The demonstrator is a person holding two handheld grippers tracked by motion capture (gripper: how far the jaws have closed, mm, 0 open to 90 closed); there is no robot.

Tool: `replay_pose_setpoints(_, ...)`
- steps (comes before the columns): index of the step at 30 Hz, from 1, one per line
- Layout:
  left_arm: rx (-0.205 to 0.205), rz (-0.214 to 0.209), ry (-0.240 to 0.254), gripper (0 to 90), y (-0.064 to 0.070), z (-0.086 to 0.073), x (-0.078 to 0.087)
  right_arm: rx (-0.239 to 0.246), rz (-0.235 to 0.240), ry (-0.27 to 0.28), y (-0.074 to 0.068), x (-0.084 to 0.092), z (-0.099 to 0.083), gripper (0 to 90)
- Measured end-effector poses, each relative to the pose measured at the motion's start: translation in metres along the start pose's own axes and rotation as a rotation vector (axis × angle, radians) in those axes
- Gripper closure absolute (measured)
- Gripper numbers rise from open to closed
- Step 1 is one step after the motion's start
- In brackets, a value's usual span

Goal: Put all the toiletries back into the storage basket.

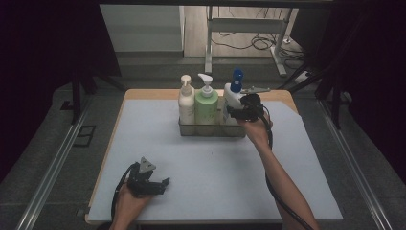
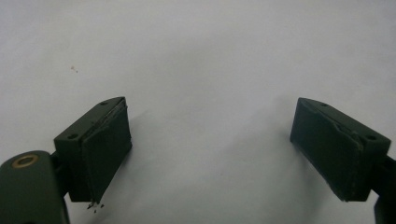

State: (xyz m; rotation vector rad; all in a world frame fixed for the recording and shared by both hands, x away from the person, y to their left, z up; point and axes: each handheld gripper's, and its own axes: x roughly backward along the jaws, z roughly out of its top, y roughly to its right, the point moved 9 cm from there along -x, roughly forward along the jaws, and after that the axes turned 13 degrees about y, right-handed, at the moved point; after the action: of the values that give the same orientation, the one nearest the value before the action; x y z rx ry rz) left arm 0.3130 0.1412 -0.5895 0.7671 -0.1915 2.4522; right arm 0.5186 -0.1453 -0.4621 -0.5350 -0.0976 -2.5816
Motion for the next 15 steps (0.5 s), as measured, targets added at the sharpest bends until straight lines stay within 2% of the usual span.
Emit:
replay_pose_setpoints(10,0.0,0.001,0.001,12.1,0.0,0.0,0.0,-0.047,0.05,0.004,0.002,0.018,-0.01,42.9)
replay_pose_setpoints(15,0.0,0.001,0.001,12.1,0.0,0.0,0.0,-0.041,0.069,-0.004,0.004,0.027,-0.02,48.3)
